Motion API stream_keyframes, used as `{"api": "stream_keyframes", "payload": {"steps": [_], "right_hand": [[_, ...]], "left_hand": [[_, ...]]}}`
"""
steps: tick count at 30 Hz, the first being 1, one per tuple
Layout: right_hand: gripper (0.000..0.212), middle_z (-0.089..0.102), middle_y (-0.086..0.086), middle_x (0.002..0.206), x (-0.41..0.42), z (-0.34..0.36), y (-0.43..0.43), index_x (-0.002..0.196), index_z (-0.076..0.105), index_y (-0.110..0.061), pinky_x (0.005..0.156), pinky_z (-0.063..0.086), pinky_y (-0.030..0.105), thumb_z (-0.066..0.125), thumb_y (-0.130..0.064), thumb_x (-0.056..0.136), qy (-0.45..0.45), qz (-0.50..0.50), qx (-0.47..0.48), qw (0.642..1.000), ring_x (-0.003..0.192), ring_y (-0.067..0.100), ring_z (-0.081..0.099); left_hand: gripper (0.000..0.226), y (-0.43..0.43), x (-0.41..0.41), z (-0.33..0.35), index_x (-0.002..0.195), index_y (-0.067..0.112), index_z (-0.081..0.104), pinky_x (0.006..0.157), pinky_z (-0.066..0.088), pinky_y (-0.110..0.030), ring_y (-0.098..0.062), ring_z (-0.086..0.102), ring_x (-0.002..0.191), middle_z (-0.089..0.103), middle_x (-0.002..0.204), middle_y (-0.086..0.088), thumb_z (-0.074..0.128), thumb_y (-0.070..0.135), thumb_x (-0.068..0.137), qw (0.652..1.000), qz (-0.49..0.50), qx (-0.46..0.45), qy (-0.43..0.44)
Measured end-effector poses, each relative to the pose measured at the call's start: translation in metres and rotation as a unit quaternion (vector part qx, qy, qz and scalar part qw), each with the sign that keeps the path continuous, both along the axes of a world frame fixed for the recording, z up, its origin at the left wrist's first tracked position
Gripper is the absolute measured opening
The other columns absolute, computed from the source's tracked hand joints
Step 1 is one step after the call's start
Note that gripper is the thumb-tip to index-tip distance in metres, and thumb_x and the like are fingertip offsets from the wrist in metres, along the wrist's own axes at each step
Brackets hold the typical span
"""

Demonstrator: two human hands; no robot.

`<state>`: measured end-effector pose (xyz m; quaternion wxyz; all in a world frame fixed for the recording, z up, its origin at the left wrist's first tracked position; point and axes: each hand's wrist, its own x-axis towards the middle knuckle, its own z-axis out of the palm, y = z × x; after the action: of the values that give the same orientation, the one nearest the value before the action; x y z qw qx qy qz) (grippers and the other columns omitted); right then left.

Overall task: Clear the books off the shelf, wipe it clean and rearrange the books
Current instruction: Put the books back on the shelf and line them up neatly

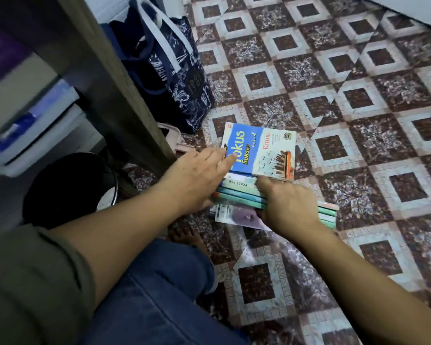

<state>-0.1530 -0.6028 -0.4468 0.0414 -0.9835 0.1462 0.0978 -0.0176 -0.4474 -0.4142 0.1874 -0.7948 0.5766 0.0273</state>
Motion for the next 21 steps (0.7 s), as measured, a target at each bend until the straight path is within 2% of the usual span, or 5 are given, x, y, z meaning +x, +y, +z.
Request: {"api": "stream_keyframes", "payload": {"steps": [2,7,12,17,21], "right_hand": [[0.039,0.067,-0.002,0.099,-0.012,0.027,0.015,0.111,0.046,-0.026,0.061,0.034,0.03,0.058,-0.054,0.086,-0.006,0.03,-0.006,1.0,0.092,0.027,0.065],[0.047,0.065,-0.001,0.102,-0.031,0.081,0.054,0.117,0.048,-0.03,0.063,0.032,0.032,0.053,-0.063,0.084,-0.036,0.07,0.015,0.997,0.097,0.027,0.063],[0.042,0.063,-0.004,0.063,-0.025,0.102,0.102,0.088,0.061,-0.029,0.046,0.024,0.026,0.081,-0.05,0.057,-0.169,0.142,-0.025,0.975,0.053,0.026,0.062],[0.041,0.066,-0.005,0.077,0.015,0.157,0.173,0.101,0.065,-0.032,0.055,0.033,0.03,0.051,-0.056,0.071,-0.332,0.241,0.072,0.909,0.068,0.027,0.064],[0.039,0.068,-0.004,0.08,0.061,0.2,0.25,0.102,0.068,-0.028,0.061,0.034,0.033,0.074,-0.04,0.066,-0.435,0.33,0.069,0.835,0.073,0.027,0.065]], "left_hand": [[0.098,0.002,-0.012,0.006,0.15,0.015,0.016,0.101,0.041,-0.037,-0.022,0.047,0.125,0.044,0.139,-0.004,0.068,0.055,0.077,0.999,0.007,0.031,0.039],[0.041,0.035,-0.039,0.056,0.121,0.028,0.05,0.075,0.041,-0.03,-0.026,0.058,0.106,0.059,0.117,0.0,0.064,0.032,0.083,0.984,0.125,0.035,0.126],[0.038,0.109,-0.061,0.124,0.119,0.036,0.052,0.081,0.049,-0.034,-0.02,0.06,0.099,0.061,0.111,0.007,0.066,0.042,0.084,0.977,0.197,-0.014,0.079],[0.043,0.199,-0.073,0.2,0.12,0.041,0.052,0.075,0.047,-0.035,-0.023,0.062,0.097,0.064,0.11,0.007,0.065,0.041,0.079,0.948,0.309,-0.061,-0.046],[0.046,0.281,-0.09,0.236,0.112,0.03,0.063,0.067,0.052,-0.041,-0.037,0.065,0.083,0.069,0.096,-0.007,0.078,0.032,0.068,0.885,0.401,-0.162,-0.174]]}}
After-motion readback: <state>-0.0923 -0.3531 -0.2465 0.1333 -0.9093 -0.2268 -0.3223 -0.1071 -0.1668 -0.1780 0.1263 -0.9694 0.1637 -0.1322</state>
